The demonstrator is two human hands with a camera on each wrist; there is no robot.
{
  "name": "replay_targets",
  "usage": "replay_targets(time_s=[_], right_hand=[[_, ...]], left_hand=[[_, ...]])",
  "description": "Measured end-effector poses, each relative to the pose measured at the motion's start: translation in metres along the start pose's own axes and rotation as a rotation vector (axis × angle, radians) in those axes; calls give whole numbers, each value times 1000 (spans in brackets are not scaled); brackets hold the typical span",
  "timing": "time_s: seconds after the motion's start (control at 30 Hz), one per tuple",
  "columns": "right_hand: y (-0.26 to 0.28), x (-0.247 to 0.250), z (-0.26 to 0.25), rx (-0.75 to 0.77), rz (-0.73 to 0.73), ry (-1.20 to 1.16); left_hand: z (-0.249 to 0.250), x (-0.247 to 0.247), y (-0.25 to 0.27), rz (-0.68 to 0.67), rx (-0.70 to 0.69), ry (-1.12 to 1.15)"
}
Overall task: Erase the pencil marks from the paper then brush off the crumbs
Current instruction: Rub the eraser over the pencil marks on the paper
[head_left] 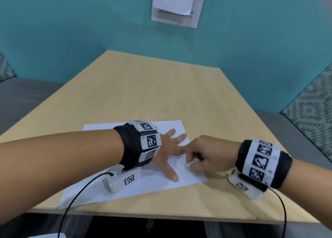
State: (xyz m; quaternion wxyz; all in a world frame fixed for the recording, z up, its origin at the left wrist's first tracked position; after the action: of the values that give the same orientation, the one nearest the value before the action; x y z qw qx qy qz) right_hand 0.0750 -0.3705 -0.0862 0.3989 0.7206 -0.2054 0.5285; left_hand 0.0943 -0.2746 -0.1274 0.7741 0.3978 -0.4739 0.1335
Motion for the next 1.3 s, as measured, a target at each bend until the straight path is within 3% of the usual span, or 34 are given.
replay_targets(time_s=[0.07, 0.2, 0.33, 0.47, 0.6, 0.77, 0.87, 1.03, 1.17, 1.3], right_hand=[[0, 8, 14, -78, 45, 16], [3, -6, -8, 29, -36, 4], [0, 9, 18, -101, 46, 40], [2, -7, -11, 45, -45, 0], [-2, 12, 26, -127, 53, 25], [1, -5, -4, 18, -26, 20], [-1, 11, 25, -123, 45, 17], [2, -9, -18, 67, -41, 0], [-4, 8, 12, -77, 35, 1], [-2, -5, -16, 46, -49, -4]], left_hand=[[0, -1, -1, 2, 2, 1], [-1, -1, -1, 19, -8, 8], [0, -2, -2, 0, 4, -20], [-2, 0, 0, 5, -6, 6], [-1, -1, -1, -6, 7, -35], [0, 1, 1, -6, -10, -6], [0, 0, 1, -11, 0, -31], [2, 3, 4, 8, -23, -5], [2, 0, 2, -13, -6, -23], [1, 1, 3, 29, -19, 15]])
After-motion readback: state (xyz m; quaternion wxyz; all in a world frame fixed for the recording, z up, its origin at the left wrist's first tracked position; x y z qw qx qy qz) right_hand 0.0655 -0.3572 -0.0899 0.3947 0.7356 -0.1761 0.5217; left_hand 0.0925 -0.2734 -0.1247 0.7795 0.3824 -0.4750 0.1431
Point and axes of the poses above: each hand's wrist, its own y-axis away from the middle knuckle, its own x-axis out of the back of the hand, z = x × y, the point moved 7 cm from there along -y, towards the middle knuckle, and after that the axes turned 10 degrees about y, right-handed, at the moved point
